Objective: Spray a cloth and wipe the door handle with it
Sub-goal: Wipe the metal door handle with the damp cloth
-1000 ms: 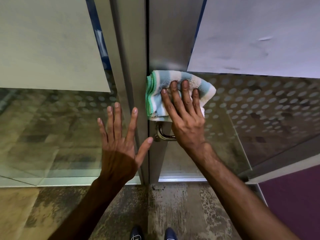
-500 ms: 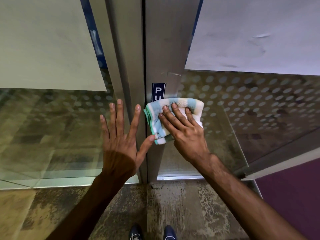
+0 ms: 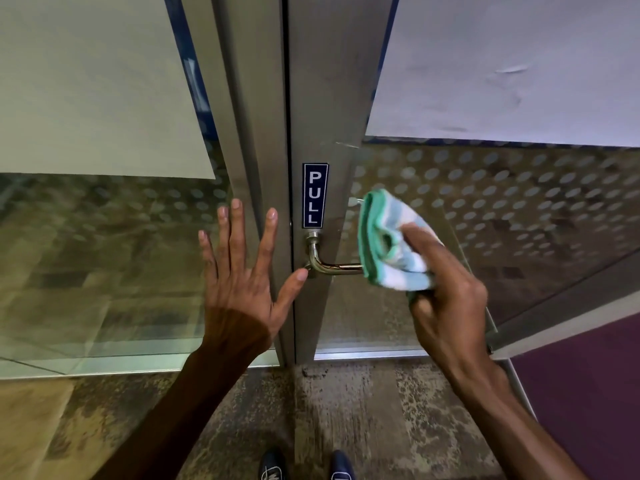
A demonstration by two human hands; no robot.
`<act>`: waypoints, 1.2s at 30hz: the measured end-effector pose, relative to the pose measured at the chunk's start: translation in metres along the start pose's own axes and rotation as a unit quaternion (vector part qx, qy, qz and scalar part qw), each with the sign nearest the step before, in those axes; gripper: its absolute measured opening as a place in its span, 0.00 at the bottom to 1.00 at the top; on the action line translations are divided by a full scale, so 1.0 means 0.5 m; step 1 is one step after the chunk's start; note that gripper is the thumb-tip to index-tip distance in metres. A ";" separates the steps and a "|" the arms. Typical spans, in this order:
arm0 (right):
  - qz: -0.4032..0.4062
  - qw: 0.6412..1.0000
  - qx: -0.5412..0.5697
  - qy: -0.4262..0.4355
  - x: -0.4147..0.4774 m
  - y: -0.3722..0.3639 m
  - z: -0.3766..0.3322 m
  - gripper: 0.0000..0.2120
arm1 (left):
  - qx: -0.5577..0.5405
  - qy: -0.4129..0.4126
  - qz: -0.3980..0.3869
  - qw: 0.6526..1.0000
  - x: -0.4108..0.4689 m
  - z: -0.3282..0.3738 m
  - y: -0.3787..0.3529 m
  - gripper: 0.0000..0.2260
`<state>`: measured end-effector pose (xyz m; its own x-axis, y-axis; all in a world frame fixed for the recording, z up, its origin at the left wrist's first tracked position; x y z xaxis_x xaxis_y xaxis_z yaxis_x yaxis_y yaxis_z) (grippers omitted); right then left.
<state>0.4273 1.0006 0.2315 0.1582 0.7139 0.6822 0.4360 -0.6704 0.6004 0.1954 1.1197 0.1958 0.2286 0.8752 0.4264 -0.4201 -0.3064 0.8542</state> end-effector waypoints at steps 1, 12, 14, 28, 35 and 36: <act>0.036 0.999 0.006 -0.012 -0.003 0.005 0.000 0.42 | 0.001 0.002 -0.001 1.000 0.000 0.001 0.002 0.36; 0.120 0.918 -0.281 0.251 0.115 -0.176 -0.003 0.18 | 0.021 0.001 0.007 1.000 -0.008 0.000 0.012 0.36; 0.099 0.909 -0.307 0.263 0.120 -0.202 0.010 0.20 | 0.029 0.006 0.007 1.000 -0.011 -0.007 0.012 0.36; -0.005 0.875 -0.330 0.354 0.096 -0.176 0.047 0.19 | 0.019 0.011 -0.017 1.000 -0.010 0.004 0.016 0.36; -0.128 0.882 -0.291 0.348 0.079 -0.159 0.058 0.23 | 0.010 0.014 -0.033 0.999 -0.022 0.019 0.014 0.37; -0.152 0.887 -0.276 0.337 0.078 -0.155 0.059 0.25 | 0.011 0.015 -0.036 0.999 -0.024 0.020 0.013 0.37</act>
<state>0.4260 1.0864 0.1994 -0.5394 0.7203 0.4362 -0.1618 -0.5970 0.7857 0.1989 1.1036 0.1994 0.2306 0.9058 0.3555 -0.3846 -0.2507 0.8884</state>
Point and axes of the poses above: each hand's wrist, its own x-axis towards the middle knuckle, its own y-axis out of the back of the hand, z = x × y, the point moved 2 cm from there along x, towards the middle knuckle, and after that the axes turned 12 degrees about y, right-handed, at the moved point
